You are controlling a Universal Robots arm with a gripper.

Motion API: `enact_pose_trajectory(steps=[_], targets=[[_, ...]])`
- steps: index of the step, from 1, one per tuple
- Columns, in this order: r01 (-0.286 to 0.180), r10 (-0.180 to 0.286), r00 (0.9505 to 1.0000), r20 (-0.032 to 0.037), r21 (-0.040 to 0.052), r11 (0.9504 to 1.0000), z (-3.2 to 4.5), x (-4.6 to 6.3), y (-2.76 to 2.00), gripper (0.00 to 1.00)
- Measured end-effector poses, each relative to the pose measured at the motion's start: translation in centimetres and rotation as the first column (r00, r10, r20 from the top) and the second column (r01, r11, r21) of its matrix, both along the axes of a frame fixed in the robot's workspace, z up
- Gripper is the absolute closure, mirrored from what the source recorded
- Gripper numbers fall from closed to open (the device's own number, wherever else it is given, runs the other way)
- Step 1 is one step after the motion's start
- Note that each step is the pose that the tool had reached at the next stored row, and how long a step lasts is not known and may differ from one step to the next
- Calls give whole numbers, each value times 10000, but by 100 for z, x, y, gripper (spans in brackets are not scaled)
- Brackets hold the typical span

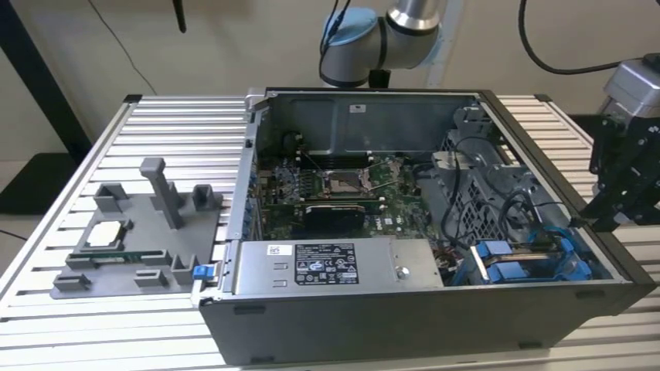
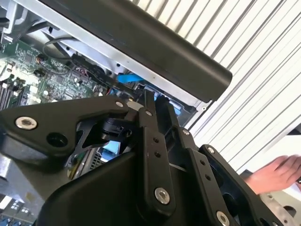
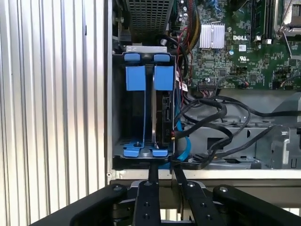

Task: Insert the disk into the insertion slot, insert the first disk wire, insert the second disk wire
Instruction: 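Insert the second disk wire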

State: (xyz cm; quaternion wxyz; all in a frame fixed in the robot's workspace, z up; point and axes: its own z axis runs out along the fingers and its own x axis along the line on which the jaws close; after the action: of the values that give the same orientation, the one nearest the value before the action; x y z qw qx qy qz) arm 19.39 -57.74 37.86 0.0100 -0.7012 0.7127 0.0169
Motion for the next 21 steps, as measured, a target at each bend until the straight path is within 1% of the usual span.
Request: enact_pose_trajectory(steps=[1, 3, 5, 10, 11, 17, 18, 19, 21], targets=[[9, -9, 10000, -1, 52, 10000, -4, 0, -3, 0], [42, -42, 10000, -2, 191, 9998, -10, 0, -3, 0], [94, -94, 10000, -3, 311, 9995, -18, 0, -3, 0], [218, -218, 9998, -6, 513, 9984, -49, -3, -3, 0], [244, -244, 9997, -7, 540, 9982, -57, -4, -3, 0], [446, -446, 9990, -8, 584, 9973, -114, -32, -4, 0], [487, -488, 9988, -8, 606, 9970, -121, -35, -5, 0], [518, -518, 9987, -10, 634, 9966, -124, -35, -6, 0], [523, -523, 9986, -11, 643, 9966, -124, -35, -5, 0]])
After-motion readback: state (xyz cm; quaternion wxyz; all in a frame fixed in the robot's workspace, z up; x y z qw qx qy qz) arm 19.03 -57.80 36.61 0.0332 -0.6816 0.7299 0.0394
